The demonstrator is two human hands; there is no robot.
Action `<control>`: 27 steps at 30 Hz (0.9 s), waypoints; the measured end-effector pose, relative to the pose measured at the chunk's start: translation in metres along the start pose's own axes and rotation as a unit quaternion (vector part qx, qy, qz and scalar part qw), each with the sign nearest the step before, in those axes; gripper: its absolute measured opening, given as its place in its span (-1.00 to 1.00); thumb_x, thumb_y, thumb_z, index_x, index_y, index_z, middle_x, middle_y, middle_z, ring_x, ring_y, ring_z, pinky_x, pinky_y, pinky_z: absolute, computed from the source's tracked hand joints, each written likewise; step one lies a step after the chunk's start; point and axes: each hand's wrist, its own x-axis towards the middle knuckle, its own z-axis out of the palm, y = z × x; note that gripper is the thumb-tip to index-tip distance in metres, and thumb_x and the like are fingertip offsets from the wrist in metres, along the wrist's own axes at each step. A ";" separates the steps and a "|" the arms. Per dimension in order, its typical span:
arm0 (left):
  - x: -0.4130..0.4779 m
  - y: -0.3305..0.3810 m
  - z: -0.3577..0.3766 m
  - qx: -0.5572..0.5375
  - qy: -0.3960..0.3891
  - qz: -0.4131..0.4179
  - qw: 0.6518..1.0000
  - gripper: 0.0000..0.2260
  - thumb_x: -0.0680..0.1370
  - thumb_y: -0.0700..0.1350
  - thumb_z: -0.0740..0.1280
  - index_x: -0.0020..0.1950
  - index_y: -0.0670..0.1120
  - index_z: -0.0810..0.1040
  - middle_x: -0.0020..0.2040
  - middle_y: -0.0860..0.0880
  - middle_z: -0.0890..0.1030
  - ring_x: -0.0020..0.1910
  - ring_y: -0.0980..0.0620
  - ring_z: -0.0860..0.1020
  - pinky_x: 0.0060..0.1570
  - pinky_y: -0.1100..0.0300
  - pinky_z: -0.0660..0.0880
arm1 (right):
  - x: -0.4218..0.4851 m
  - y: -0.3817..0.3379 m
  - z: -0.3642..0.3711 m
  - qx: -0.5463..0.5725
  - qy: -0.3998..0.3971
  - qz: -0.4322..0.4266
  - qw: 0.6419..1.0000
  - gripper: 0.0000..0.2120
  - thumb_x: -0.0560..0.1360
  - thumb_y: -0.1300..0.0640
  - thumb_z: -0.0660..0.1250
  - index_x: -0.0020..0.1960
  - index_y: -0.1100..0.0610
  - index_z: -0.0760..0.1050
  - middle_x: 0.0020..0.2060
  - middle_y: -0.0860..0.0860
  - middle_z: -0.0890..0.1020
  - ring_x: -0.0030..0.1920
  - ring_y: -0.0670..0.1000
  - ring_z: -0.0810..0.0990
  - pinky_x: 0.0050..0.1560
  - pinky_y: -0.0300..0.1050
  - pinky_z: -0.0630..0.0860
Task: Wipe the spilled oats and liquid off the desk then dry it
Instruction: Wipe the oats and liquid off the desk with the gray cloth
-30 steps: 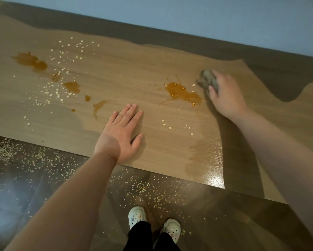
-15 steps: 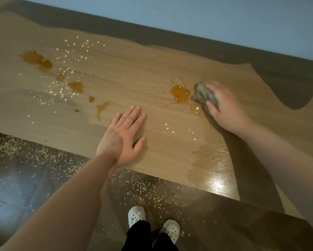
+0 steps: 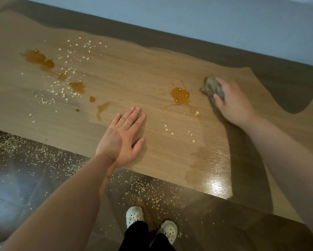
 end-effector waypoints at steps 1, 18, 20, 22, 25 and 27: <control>-0.001 0.000 0.000 0.002 -0.001 0.001 1.000 -0.37 0.54 0.13 0.03 0.58 -0.09 0.17 0.59 -0.03 0.09 0.57 0.02 0.02 0.53 0.03 -0.12 | 0.011 0.002 -0.001 0.017 0.033 0.051 0.998 -0.50 0.61 0.13 0.22 0.52 0.15 0.22 0.42 0.17 0.37 0.42 0.18 0.33 0.45 0.08 0.25; 0.058 0.029 -0.006 -0.038 0.044 -0.126 0.990 -0.50 0.64 -0.03 0.06 0.57 -0.15 0.15 0.55 -0.12 0.20 0.51 -0.10 0.17 0.51 -0.02 0.07 | 0.013 -0.017 0.016 -0.013 0.107 0.090 0.990 -0.52 0.56 0.15 0.27 0.46 0.16 0.31 0.42 0.15 0.39 0.43 0.17 0.33 0.47 0.17 0.24; 0.060 0.029 0.000 -0.017 0.040 -0.136 0.990 -0.49 0.65 -0.01 0.04 0.59 -0.12 0.09 0.59 -0.08 0.10 0.57 -0.03 0.02 0.54 0.01 -0.04 | -0.011 -0.030 0.022 -0.004 0.031 -0.032 0.999 -0.49 0.57 0.15 0.27 0.50 0.11 0.28 0.49 0.08 0.30 0.50 0.10 0.22 0.52 0.14 0.14; 0.061 0.028 0.001 -0.012 0.030 -0.133 0.991 -0.47 0.64 0.01 0.03 0.59 -0.11 0.07 0.61 -0.06 0.05 0.58 0.00 -0.05 0.54 0.02 -0.08 | -0.023 -0.017 0.016 0.002 -0.001 -0.074 0.997 -0.49 0.59 0.12 0.27 0.52 0.08 0.26 0.53 0.05 0.22 0.53 0.07 0.13 0.54 0.14 0.05; 0.063 0.026 0.003 -0.011 0.035 -0.134 0.990 -0.44 0.60 0.04 -0.02 0.59 -0.12 0.11 0.60 -0.06 0.08 0.58 0.00 -0.03 0.54 0.01 -0.06 | 0.008 0.026 0.004 -0.045 0.105 0.038 0.993 -0.53 0.59 0.12 0.26 0.48 0.16 0.32 0.45 0.19 0.30 0.44 0.22 0.24 0.48 0.16 0.18; 0.062 0.027 0.005 -0.015 0.042 -0.132 0.990 -0.41 0.56 0.06 -0.01 0.57 -0.12 0.18 0.59 -0.07 0.13 0.58 -0.01 0.02 0.53 -0.01 -0.02 | 0.047 0.045 -0.004 -0.067 0.170 0.163 0.970 -0.54 0.59 0.10 0.21 0.46 0.22 0.32 0.40 0.26 0.33 0.38 0.29 0.29 0.39 0.15 0.26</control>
